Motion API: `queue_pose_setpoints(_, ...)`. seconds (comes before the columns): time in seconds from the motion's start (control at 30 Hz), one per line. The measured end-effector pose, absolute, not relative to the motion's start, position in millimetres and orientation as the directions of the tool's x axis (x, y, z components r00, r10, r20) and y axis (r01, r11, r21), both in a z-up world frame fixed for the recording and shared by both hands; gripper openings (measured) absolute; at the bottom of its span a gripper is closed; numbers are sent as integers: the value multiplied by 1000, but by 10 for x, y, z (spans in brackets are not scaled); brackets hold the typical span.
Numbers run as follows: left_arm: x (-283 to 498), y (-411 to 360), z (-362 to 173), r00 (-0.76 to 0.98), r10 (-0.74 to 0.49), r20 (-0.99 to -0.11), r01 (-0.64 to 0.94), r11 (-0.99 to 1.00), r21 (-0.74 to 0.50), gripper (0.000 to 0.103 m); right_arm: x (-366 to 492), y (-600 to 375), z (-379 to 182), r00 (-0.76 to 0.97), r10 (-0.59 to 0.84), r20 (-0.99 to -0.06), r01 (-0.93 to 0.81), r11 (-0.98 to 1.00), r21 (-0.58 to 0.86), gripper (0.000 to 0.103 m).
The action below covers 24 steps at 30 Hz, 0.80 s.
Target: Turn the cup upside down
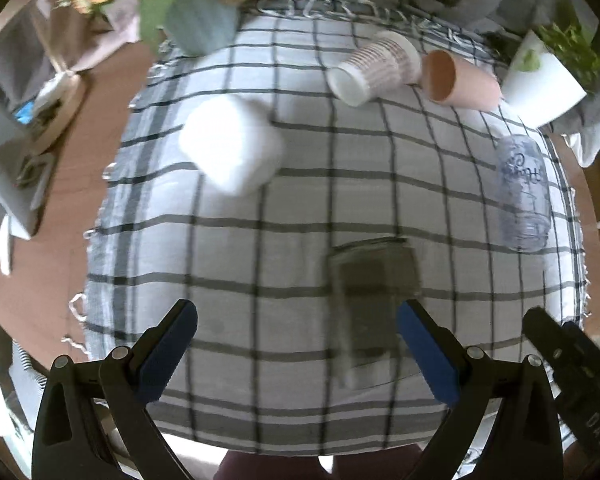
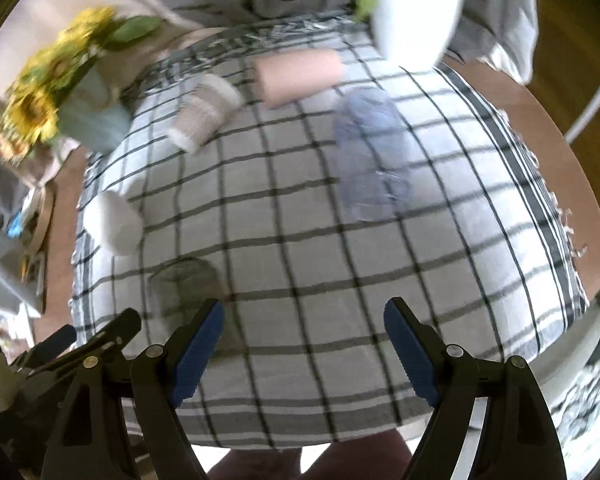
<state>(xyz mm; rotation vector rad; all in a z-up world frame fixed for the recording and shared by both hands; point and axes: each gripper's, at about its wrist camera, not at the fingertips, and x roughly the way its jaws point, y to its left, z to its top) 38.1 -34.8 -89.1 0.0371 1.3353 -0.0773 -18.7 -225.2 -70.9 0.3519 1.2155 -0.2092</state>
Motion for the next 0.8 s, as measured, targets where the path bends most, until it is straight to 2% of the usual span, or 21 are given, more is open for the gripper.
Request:
queue_pose_setpoints(0.37,611,-713,-1185,158,-51,-986,100,994,-36,98,-219,-2672,-914,287,26,-958,432,889,153,82)
queue_pose_setpoints(0.53,700,-773,-1343,113,-47,-992,86,996,-38,92,-195,-2747,-1020,264,43,-964,444,882,161,82)
queue_pose_setpoints(0.67,738,-822,-1437,85,-42,-996,86,996,-35,84,-184,-2772,-1106,245,56,-968,451,877,165,82)
queue_pose_setpoints(0.73,752,-840,-1498,61,-45,-997,84,996,-40,73,-179,-2775,-1137,238,60,-969,453,876,166,82)
queue_pose_setpoints(0.8,756,-856,-1539,50,-55,-997,82,995,-51,69,-173,-2777,-1174,229,67,-971,455,875,168,82)
